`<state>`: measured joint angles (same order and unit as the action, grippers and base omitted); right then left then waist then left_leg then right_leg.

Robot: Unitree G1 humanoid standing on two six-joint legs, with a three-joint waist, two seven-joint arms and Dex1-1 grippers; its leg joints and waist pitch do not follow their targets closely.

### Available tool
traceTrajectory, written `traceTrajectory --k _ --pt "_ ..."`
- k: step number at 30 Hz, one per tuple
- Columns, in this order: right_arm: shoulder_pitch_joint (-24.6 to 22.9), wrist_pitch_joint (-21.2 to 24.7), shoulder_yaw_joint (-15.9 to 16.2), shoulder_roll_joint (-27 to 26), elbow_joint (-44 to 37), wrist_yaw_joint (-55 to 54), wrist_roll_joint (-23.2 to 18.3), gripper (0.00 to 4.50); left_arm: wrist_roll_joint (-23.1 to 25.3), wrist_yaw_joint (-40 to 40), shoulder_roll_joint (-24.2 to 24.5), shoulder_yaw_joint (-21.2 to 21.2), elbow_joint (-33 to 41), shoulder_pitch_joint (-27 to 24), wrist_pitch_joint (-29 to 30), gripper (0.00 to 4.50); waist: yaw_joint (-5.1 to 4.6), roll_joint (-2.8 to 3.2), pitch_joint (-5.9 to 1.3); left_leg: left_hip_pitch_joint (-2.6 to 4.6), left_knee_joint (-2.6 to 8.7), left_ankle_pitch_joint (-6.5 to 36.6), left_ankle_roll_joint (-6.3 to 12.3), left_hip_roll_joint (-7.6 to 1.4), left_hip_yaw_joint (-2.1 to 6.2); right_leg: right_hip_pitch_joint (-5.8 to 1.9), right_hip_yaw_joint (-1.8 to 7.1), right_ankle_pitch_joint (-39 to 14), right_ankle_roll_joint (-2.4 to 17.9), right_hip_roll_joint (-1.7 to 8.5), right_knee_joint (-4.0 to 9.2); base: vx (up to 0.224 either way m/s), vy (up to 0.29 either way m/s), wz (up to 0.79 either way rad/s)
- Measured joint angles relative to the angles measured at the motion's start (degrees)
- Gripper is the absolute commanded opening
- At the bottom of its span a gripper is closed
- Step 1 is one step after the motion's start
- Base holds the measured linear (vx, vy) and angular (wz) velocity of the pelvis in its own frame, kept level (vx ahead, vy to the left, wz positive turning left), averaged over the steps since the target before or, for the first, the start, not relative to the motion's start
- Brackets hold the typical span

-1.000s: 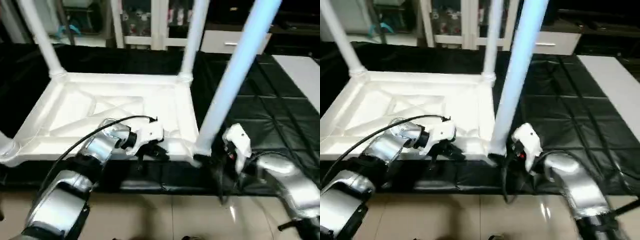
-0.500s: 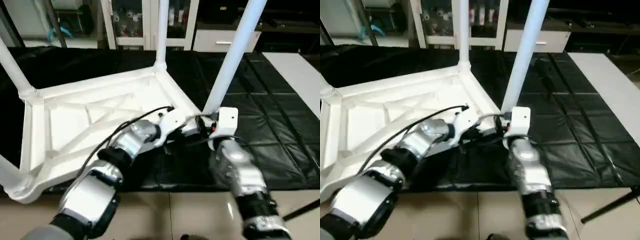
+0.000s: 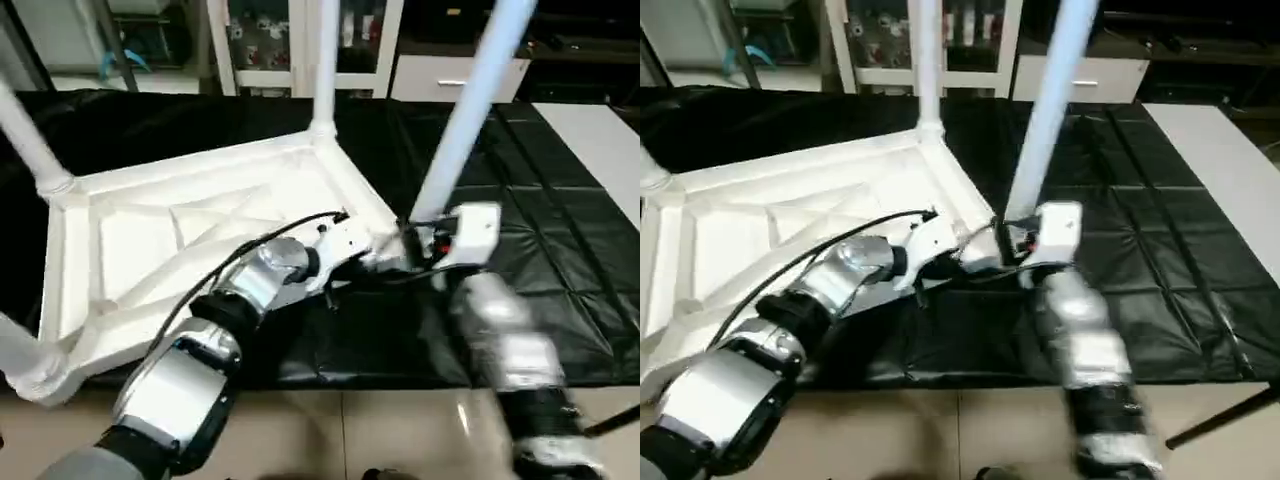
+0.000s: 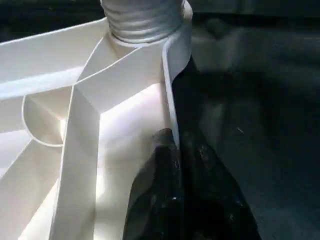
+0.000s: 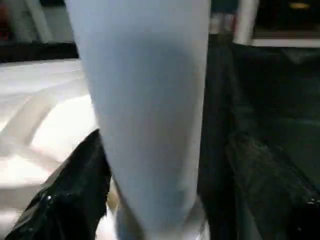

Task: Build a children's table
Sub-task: Rotate leg to tighten

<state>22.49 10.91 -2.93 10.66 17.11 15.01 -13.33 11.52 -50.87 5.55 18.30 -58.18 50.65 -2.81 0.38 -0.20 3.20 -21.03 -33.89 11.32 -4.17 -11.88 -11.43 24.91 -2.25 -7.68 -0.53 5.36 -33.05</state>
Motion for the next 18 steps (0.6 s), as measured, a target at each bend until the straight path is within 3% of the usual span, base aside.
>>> traceTrajectory --k 5,9,18 --pt "-5.25 5.05 3.69 9.17 -7.47 13.18 -1.25 3.95 -1.76 -11.1 3.71 1.14 3.89 -2.4 -1.41 0.0 1.12 0.23 0.02 -0.06 0.03 0.02 -0.06 0.0 0.02 -0.02 0.02 -0.02 -0.04 0.03 0.01 0.0 0.0 0.0" --pt "-9.97 7.57 6.74 18.62 -15.5 26.11 -4.72 3.95 -3.52 -21.06 6.77 2.49 8.3 -4.81 -1.46 0.0 1.99 0.33 0.03 -0.05 0.05 0.02 -0.06 -0.01 0.02 -0.1 0.09 -0.13 -0.18 0.11 0.02 0.0 0.0 0.0" --pt "-11.08 9.08 10.5 22.67 -18.32 34.95 -4.33 3.95 -4.58 -28.6 9.26 3.41 11.66 -6.29 -0.86 0.0 1.88 0.25 0.05 -0.12 -0.02 0.02 -0.06 0.01 0.02 -0.09 0.12 -0.14 -0.2 0.14 0.03 0.0 0.0 0.0"
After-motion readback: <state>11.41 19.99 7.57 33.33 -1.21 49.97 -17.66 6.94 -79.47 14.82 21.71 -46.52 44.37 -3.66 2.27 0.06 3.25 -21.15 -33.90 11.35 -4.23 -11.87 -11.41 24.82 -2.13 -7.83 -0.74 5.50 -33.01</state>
